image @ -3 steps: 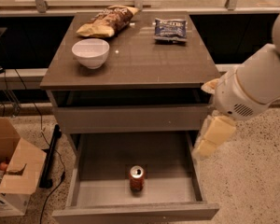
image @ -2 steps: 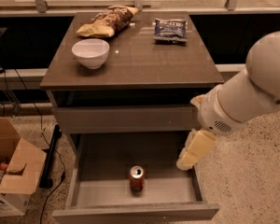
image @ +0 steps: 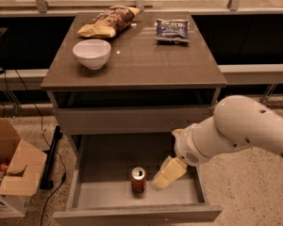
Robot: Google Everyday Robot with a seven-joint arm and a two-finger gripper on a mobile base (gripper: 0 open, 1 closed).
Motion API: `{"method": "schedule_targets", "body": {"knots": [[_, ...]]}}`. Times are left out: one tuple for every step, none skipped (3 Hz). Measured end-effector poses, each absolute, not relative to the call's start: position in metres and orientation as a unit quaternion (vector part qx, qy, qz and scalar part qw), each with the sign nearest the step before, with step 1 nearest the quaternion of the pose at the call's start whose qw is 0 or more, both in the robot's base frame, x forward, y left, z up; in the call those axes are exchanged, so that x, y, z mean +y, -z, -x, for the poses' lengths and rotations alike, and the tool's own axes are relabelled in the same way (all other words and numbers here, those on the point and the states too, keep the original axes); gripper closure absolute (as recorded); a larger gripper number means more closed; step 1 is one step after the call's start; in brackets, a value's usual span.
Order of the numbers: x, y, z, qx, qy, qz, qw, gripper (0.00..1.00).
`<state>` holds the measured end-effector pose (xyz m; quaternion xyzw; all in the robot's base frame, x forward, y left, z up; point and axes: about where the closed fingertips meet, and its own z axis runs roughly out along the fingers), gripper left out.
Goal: Pick coke can from middle drawer and place on counter
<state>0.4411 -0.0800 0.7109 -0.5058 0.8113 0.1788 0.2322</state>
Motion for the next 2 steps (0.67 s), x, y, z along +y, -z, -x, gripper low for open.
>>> {"method": "schedule_targets", "body": {"knots": [[-0.0682, -0.6520, -0.4498, 0.827, -0.215, 0.468, 0.226, 0.00], [-0.0677, -0.6441, -0.4523, 0.828, -0.219, 0.463, 0.226, 0.00]]}}
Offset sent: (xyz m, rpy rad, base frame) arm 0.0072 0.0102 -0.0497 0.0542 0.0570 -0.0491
